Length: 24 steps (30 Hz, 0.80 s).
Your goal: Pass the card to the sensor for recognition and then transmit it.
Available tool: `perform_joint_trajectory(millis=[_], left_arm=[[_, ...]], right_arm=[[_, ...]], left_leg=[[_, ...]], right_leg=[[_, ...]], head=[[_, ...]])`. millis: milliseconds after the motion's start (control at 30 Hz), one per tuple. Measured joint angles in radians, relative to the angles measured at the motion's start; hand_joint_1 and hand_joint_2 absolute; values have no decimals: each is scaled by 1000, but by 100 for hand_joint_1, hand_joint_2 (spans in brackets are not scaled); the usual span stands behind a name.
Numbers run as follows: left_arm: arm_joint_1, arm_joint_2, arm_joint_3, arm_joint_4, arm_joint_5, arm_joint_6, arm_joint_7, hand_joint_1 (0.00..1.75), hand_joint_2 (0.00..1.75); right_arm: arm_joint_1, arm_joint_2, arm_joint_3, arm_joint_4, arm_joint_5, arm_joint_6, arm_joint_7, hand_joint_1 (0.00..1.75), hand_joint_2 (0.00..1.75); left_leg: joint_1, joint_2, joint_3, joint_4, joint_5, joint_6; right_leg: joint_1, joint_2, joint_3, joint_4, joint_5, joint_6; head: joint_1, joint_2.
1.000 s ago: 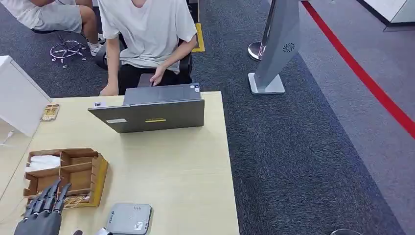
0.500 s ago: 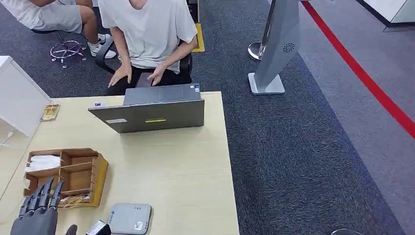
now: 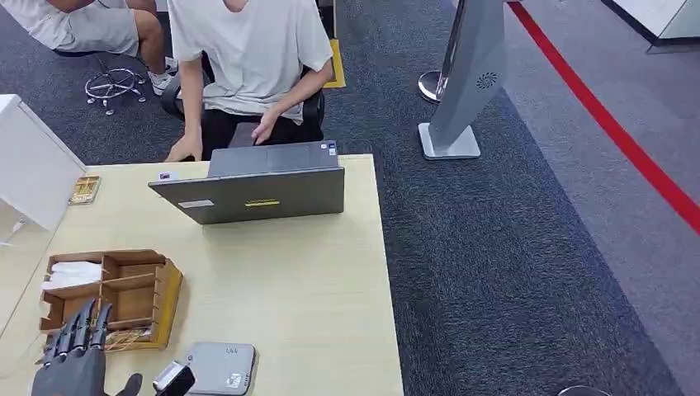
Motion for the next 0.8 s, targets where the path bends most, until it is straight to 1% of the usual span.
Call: perform_joint_trajectory(millis=[167, 633, 700, 733, 800], left_arm=[[-5, -8, 26, 16, 0, -2, 0, 0, 175], [-6, -10, 31, 22, 0, -2, 0, 0, 175], [-13, -14, 54, 34, 0, 2, 14, 0, 175], [-27, -15, 99, 57, 0, 18, 18, 0, 175], [-54, -15, 203, 110, 0, 60, 1, 0, 175]], right_arm=[[-5, 0, 0, 0, 0, 0, 1, 0, 175], [-5, 0, 0, 0, 0, 0, 1, 0, 175], [-7, 0, 0, 0, 4, 1, 1, 0, 175], [-10, 0, 0, 2, 15, 2, 5, 0, 175], [-13, 0, 0, 3, 16, 2, 19, 0, 175]], left_leg=[[0, 0, 0, 0, 0, 0], [0, 0, 0, 0, 0, 0], [0, 0, 0, 0, 0, 0], [0, 0, 0, 0, 0, 0], [0, 0, 0, 0, 0, 0]], right_leg=[[0, 0, 0, 0, 0, 0], [0, 0, 0, 0, 0, 0], [0, 0, 0, 0, 0, 0], [0, 0, 0, 0, 0, 0], [0, 0, 0, 0, 0, 0]], head=[[0, 0], [0, 0], [0, 0], [0, 0], [0, 0]])
